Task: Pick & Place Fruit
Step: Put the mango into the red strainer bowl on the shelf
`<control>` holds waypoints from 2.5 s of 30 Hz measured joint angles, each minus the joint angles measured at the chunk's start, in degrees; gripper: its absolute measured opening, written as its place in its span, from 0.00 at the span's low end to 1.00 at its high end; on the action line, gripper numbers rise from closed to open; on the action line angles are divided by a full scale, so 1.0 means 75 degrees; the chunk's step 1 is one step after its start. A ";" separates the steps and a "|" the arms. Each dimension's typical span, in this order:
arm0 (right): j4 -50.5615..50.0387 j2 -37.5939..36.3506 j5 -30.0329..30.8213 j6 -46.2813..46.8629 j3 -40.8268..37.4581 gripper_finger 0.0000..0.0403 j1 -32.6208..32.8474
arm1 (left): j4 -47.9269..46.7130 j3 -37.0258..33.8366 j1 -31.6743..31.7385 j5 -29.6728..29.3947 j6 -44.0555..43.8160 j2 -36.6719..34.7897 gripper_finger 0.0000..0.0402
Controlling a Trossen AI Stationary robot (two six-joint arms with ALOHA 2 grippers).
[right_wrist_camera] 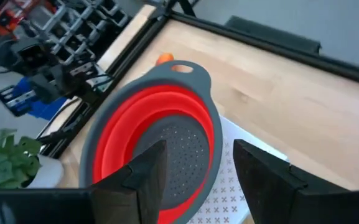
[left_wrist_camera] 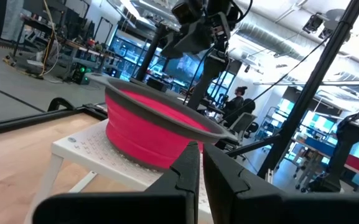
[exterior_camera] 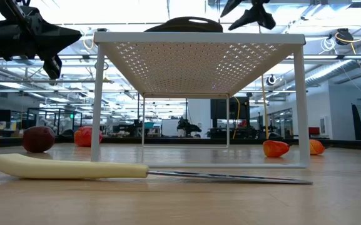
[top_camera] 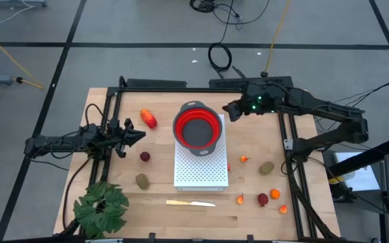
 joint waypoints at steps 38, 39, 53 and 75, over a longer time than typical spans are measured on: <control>0.2345 -0.2860 -0.0012 -0.2370 -0.4102 0.17 0.0683 | -0.0946 0.1019 -0.0003 -0.1111 -0.0110 0.1670 0.05; 0.2357 -0.3021 -0.0013 -0.2372 -0.4208 0.15 0.0683 | -0.1137 0.1191 -0.0003 -0.1150 -0.0051 0.1901 0.05; 0.3040 -0.4896 -0.0017 -0.3865 -0.5046 0.01 0.0683 | -0.4386 0.4287 0.0000 -0.1606 -0.0043 0.5284 0.05; 0.3788 -0.7209 -0.0832 -0.4546 -0.6825 0.00 0.0681 | -0.7808 0.6114 0.0848 -0.1543 -0.0049 0.6505 0.05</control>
